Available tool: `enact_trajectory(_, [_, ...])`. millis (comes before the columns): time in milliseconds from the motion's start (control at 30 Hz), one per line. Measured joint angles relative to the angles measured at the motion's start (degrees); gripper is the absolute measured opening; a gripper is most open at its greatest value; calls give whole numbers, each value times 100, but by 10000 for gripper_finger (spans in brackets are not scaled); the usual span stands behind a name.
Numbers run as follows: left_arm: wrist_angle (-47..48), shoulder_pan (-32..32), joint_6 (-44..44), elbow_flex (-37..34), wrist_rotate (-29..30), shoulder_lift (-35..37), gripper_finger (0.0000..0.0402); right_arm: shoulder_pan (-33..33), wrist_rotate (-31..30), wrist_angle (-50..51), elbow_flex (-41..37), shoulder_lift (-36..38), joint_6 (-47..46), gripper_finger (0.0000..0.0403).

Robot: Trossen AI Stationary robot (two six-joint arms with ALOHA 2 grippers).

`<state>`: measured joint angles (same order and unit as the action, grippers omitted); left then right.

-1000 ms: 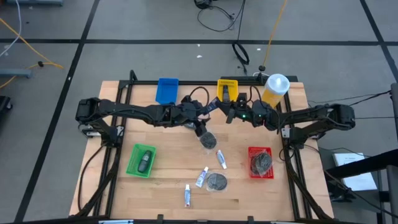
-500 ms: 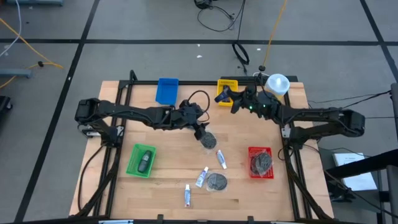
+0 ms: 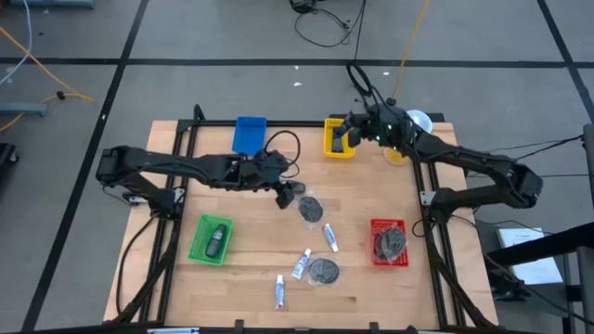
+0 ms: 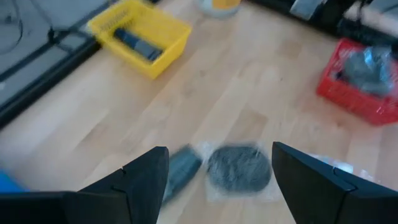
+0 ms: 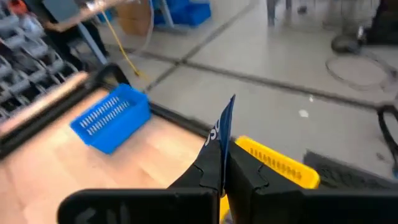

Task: Pick & Place Travel size toiletries
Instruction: Put the shaving cream into the yellow basket

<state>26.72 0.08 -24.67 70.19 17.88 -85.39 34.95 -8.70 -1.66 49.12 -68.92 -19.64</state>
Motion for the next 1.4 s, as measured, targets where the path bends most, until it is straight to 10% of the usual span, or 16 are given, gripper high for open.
enact_trajectory(1133, [1078,-103,-887,-2,-563,92,278,302,705,964,783,-1819,-662,7])
enact_trajectory(1400, [1077,-103,-863,-2,-560,92,278,368,729,965,783,-1771,-669,86])
